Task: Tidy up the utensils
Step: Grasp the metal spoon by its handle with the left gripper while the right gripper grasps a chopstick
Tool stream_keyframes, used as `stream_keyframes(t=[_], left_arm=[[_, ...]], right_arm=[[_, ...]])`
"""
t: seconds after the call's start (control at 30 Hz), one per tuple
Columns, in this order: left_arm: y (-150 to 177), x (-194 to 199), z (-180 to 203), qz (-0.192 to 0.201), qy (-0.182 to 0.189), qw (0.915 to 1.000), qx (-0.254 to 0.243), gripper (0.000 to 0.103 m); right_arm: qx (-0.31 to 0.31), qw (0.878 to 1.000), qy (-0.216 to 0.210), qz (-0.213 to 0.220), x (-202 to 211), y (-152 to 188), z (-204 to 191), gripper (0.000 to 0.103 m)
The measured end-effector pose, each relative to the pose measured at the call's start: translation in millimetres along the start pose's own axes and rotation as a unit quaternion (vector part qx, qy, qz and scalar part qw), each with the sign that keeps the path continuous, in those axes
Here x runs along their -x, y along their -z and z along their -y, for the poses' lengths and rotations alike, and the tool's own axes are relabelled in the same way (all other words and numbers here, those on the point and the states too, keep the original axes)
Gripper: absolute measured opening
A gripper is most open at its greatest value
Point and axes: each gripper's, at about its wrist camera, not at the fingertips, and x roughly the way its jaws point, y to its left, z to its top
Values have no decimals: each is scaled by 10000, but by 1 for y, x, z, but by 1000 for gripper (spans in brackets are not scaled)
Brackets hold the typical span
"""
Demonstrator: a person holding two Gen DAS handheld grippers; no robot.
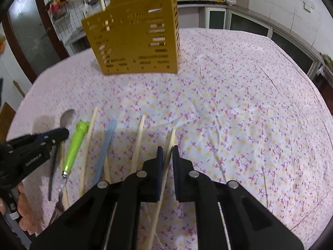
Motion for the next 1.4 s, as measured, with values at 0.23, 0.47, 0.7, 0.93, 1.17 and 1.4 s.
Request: stream_keyframes(t=[0.23, 0.47, 0.7, 0.93, 1.17, 1.4], left_arm=[[-1, 17, -5, 259, 118, 9996, 41, 13], [-5, 35, -2, 564, 169, 9982, -93, 12], [-5, 22, -13, 321, 286, 9991, 71, 12], [-7, 8, -16, 150, 211, 9996, 123, 13], [-10, -4, -20, 11, 139, 9996, 233, 13], [-15, -7, -19, -53, 18, 9999, 145, 14]], right_arm=[[11, 9983, -107, 579, 28, -8, 1, 6], [63, 9957, -216, 904, 46, -15, 2, 6], [-30, 9967, -247, 767, 34, -10, 7, 6], [-118, 9973, -286, 664, 24, -8, 13, 6], [-146, 9977, -320, 574, 16, -8, 13, 6], [-153, 9981, -346, 485, 8, -6, 13, 6]])
